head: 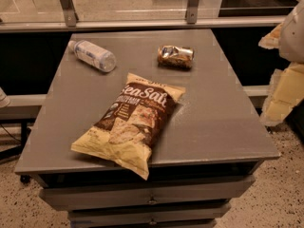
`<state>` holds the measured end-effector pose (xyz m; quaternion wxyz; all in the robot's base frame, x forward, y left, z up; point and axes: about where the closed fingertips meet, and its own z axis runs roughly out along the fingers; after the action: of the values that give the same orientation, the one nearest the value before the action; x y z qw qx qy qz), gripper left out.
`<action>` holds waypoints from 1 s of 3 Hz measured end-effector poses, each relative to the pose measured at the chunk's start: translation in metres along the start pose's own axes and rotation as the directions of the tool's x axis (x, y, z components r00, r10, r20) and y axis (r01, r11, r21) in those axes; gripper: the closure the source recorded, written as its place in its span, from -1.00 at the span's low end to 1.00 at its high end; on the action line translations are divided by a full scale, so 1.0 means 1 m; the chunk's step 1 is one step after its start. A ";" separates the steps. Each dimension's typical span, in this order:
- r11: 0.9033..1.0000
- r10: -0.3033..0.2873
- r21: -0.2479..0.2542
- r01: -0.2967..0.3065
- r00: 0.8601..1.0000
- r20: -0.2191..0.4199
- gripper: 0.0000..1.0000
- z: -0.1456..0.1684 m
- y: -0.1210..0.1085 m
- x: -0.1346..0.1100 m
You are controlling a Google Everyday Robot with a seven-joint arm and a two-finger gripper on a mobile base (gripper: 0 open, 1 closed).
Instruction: Place orange can upright
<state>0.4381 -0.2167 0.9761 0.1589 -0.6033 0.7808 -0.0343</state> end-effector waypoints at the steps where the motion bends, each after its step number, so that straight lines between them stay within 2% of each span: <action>1: 1.000 -0.001 0.003 0.001 1.000 0.003 -1.00 -0.001 0.000 -0.001; 2: 1.000 -0.006 0.012 0.006 0.999 0.033 -1.00 0.019 -0.023 -0.023; 3: 1.000 0.010 0.023 -0.011 0.998 0.067 -1.00 0.052 -0.065 -0.058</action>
Offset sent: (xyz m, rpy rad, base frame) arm 0.0916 0.0493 -0.0260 0.0707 -0.0359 0.0289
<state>0.5265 -0.1722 0.9552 0.1919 -0.5982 0.7777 -0.0224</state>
